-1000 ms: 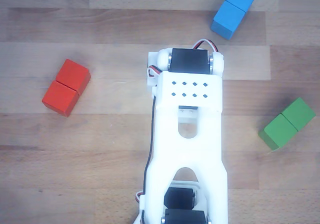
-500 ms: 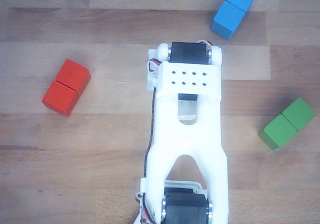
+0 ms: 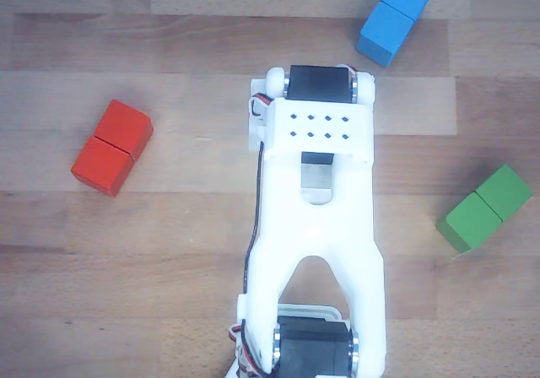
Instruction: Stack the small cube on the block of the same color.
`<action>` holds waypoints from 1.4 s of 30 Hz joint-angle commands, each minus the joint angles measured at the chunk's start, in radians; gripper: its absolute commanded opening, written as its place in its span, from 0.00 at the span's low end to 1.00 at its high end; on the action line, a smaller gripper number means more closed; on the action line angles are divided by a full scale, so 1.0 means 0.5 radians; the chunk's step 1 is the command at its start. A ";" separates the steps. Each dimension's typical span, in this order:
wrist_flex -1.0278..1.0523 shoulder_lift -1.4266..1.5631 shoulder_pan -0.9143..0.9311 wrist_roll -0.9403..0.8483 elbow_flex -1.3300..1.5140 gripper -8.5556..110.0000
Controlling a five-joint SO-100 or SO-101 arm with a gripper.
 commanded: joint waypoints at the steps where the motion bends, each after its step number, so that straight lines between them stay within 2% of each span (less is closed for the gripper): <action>1: 0.172 0.086 -0.009 -0.012 -0.132 0.29; 22: 0.206 0.172 -0.009 -0.009 -0.129 0.29; 30: -0.009 0.095 -0.009 -0.009 -0.129 0.29; 42: -0.071 -0.150 -0.009 -0.009 -0.129 0.29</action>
